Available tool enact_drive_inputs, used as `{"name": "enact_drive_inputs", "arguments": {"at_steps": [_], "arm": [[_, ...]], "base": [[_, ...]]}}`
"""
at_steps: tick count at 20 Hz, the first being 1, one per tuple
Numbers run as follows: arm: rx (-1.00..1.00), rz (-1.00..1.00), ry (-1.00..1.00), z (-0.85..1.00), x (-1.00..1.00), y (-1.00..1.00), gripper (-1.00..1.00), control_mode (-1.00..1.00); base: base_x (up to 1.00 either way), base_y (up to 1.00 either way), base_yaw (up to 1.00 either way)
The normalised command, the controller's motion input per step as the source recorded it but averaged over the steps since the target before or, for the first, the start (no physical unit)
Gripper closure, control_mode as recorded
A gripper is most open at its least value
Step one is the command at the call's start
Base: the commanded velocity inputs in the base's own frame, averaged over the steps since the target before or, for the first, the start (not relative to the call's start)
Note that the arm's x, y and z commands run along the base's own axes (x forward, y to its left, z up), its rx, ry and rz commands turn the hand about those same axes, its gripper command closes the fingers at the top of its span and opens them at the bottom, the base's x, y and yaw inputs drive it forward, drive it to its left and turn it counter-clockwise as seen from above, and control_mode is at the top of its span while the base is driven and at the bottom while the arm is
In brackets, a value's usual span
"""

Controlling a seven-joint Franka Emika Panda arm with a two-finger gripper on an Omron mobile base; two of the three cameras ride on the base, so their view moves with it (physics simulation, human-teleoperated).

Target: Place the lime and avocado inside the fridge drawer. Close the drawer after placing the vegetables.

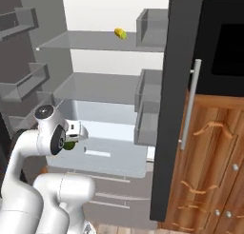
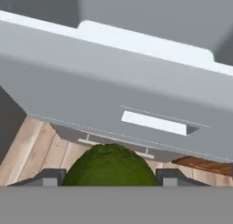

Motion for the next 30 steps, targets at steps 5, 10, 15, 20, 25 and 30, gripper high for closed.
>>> {"name": "enact_drive_inputs", "arguments": {"at_steps": [5,10,15,20,25,30], "arm": [[0.0,0.0,0.0,0.0,0.0,0.0,1.0,1.0],[0.07,0.0,0.1,0.58,0.5,-0.4,1.0,-1.0],[0.05,0.0,0.17,0.08,0.86,-0.12,1.0,-1.0],[0.0,0.0,0.21,-0.33,0.45,0.0,1.0,-1.0],[0.0,0.0,0.1,-1.0,-0.69,0.0,1.0,-1.0],[0.01,0.0,0.08,-0.4,-0.51,-0.28,1.0,-1.0]], "base": [[0.61,-0.21,0.01],[0.0,0.0,0.0],[0.0,0.0,0.0],[0.0,0.0,0.0],[0.0,0.0,0.0],[0.0,0.0,0.0]]}}
